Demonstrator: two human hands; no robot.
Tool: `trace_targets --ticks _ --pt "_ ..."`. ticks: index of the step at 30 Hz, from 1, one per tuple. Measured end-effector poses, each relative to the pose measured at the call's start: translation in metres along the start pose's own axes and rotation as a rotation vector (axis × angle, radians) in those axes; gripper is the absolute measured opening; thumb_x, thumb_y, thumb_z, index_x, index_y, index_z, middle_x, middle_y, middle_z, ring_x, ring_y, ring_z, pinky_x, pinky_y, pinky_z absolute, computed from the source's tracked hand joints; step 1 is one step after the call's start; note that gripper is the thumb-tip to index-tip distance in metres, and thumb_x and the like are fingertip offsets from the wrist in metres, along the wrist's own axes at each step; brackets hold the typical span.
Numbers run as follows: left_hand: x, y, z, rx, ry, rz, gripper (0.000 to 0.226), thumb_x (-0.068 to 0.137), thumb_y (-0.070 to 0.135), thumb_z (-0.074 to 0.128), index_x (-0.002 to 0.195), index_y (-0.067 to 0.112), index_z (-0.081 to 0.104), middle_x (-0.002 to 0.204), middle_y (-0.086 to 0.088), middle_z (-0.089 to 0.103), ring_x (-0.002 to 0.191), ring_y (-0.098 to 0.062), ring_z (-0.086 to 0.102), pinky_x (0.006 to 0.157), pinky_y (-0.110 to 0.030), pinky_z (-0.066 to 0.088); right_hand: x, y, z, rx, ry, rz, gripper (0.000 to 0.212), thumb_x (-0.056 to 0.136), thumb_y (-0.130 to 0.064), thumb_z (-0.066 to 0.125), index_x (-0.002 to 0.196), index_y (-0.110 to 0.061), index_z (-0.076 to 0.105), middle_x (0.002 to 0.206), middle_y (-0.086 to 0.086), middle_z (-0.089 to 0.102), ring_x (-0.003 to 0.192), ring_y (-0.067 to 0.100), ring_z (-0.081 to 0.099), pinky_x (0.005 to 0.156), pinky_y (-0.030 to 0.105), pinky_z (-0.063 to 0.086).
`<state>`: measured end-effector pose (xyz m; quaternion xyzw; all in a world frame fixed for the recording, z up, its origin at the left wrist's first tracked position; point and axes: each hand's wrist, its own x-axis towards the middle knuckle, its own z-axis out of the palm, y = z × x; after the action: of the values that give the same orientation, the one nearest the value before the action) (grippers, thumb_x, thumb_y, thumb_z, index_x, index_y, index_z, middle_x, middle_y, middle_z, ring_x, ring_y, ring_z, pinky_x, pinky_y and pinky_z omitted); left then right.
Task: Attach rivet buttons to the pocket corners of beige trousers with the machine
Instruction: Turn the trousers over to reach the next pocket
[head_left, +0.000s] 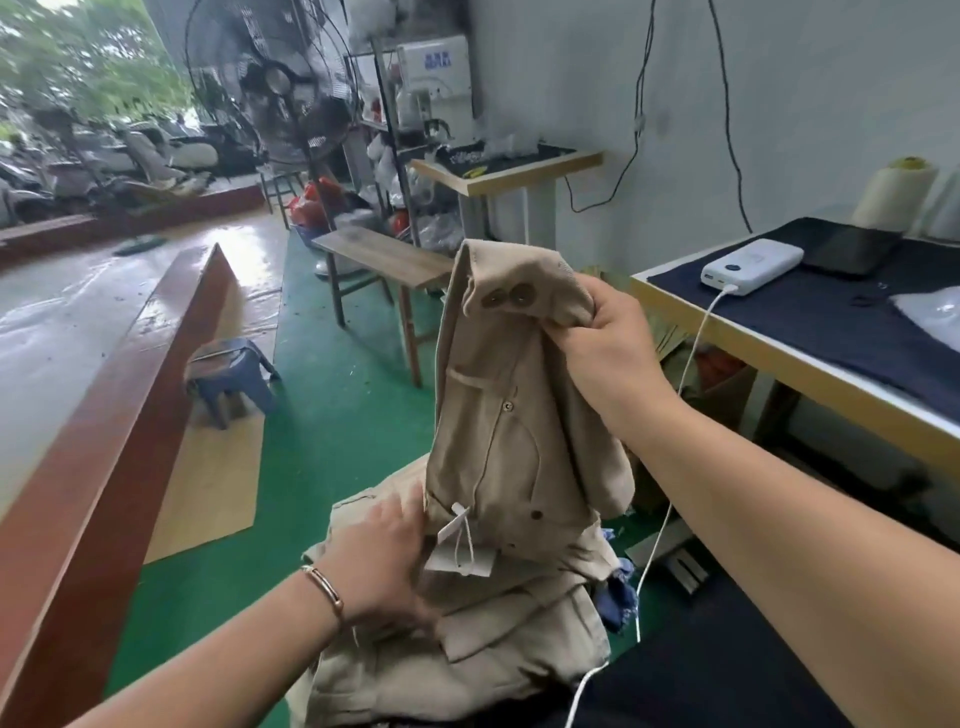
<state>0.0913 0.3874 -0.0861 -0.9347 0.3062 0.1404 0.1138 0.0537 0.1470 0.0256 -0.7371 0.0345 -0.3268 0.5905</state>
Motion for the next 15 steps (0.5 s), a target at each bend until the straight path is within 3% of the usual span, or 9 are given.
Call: trace_targets --ticks 2,3,5,6,9,12,15 --pt "0.004 0.003 0.007 0.090 -0.021 -0.052 0.125 0.063 0.062 0.078 0.152 0.003 0.014 0.139 -0.009 0.042 0.127 -0.026 0.046 0.102 -0.039 0.046 0.000 0.003 0.001 -0.016 0.006 0.020 0.034 0.090 0.002 0.056 0.084 -0.030 0.066 0.082 -0.010 0.067 0.081 0.006 0.060 0.075 0.027 0.052" --pt "0.005 0.003 0.009 0.116 0.009 -0.061 0.102 0.067 0.054 0.075 0.145 0.006 0.029 0.133 -0.009 0.048 0.121 -0.027 0.051 0.097 -0.039 0.050 -0.001 0.004 0.001 -0.047 -0.017 0.030 0.030 0.091 -0.001 0.057 0.087 -0.030 0.066 0.085 -0.008 0.068 0.084 0.008 0.061 0.078 0.031 0.052" --pt "0.008 0.002 0.004 0.131 0.079 -0.023 0.052 0.070 0.050 0.063 0.111 0.019 0.052 0.116 -0.006 0.062 0.104 -0.026 0.062 0.085 -0.035 0.055 -0.003 0.009 0.000 -0.199 -0.113 0.045 0.021 0.093 -0.008 0.057 0.098 -0.026 0.066 0.094 -0.005 0.070 0.094 0.015 0.062 0.083 0.037 0.051" --pt "0.011 -0.002 -0.002 0.102 0.097 0.017 0.041 0.072 0.053 0.057 0.099 0.022 0.057 0.107 -0.006 0.067 0.098 -0.027 0.065 0.080 -0.032 0.055 -0.006 0.013 -0.002 -0.314 -0.159 0.050 0.020 0.093 -0.010 0.057 0.103 -0.024 0.066 0.097 -0.003 0.070 0.096 0.019 0.062 0.084 0.037 0.050" --pt "0.019 -0.021 -0.029 0.047 0.081 0.136 0.034 0.085 0.046 0.056 0.094 0.014 0.066 0.092 -0.006 0.070 0.087 -0.027 0.065 0.072 -0.033 0.053 -0.007 0.019 -0.015 -0.577 -0.176 0.059 0.022 0.093 -0.013 0.055 0.110 -0.021 0.063 0.101 0.001 0.069 0.098 0.025 0.060 0.082 0.039 0.049" --pt "0.027 -0.042 -0.057 -0.001 0.079 0.238 0.022 0.086 0.035 0.067 0.082 0.014 0.063 0.071 0.002 0.058 0.071 -0.018 0.053 0.066 -0.034 0.045 0.000 0.016 -0.033 -0.564 -0.059 0.076 0.019 0.094 -0.013 0.053 0.106 -0.023 0.064 0.097 -0.003 0.068 0.096 0.023 0.060 0.075 0.033 0.045" --pt "0.036 -0.054 -0.079 -0.247 0.024 0.299 0.023 0.090 0.043 0.070 0.080 0.023 0.066 0.067 0.012 0.056 0.064 -0.001 0.048 0.062 -0.021 0.038 0.009 0.013 -0.049 -0.488 0.019 0.091 0.014 0.095 -0.018 0.054 0.102 -0.022 0.064 0.097 -0.001 0.068 0.096 0.023 0.060 0.080 0.035 0.046"
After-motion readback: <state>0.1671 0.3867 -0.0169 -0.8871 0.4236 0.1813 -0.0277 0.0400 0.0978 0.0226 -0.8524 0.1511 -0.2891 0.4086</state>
